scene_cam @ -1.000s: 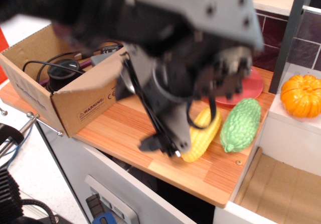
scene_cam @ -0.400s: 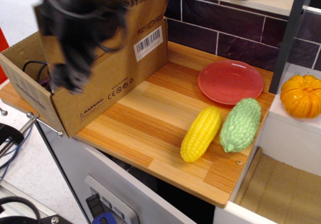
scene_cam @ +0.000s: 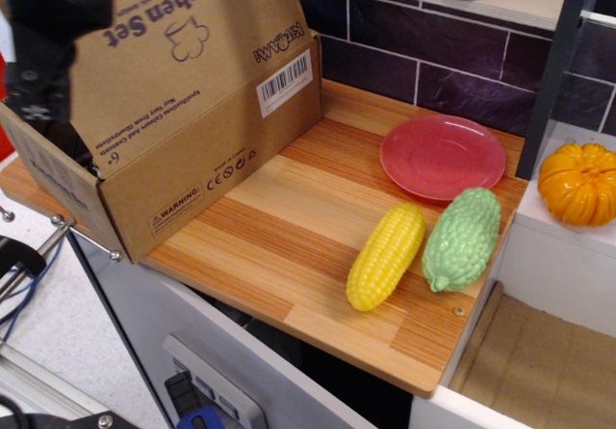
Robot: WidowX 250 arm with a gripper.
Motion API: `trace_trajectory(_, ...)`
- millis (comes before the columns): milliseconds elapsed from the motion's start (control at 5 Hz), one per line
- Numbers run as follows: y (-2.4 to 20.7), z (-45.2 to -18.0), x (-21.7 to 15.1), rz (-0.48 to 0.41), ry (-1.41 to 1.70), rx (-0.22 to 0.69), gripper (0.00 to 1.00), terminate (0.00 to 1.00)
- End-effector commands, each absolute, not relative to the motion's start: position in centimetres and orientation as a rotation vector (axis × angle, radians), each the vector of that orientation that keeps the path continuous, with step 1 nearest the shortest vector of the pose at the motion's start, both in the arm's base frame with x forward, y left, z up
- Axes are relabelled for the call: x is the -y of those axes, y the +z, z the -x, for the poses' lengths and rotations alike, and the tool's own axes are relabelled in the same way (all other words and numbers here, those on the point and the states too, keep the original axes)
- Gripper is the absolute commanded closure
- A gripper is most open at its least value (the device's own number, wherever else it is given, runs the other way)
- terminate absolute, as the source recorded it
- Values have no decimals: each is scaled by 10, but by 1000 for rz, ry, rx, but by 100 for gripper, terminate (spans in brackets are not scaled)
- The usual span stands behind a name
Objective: Close brown1fbox flap
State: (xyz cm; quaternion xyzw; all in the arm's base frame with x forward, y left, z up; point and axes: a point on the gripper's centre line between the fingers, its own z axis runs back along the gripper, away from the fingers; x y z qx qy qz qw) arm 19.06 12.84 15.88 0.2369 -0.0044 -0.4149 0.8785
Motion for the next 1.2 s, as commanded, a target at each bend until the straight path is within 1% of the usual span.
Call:
trace_trajectory(0,156,-203,-160,-411,-1046,29,0,0)
trace_trajectory(200,143,-223,-186,-251,-1126,-27,0,0)
trace_trajectory(400,120,-229,-195,-173,-1155,-23,0,0)
trace_trajectory(600,102,-228,-197,-136,-1153,-14,0,0)
trace_trajectory(800,94,-226,-192,-145,-1120,24,0,0)
trace_trajectory(1000,102,-226,-184,-153,-1086,4,0,100)
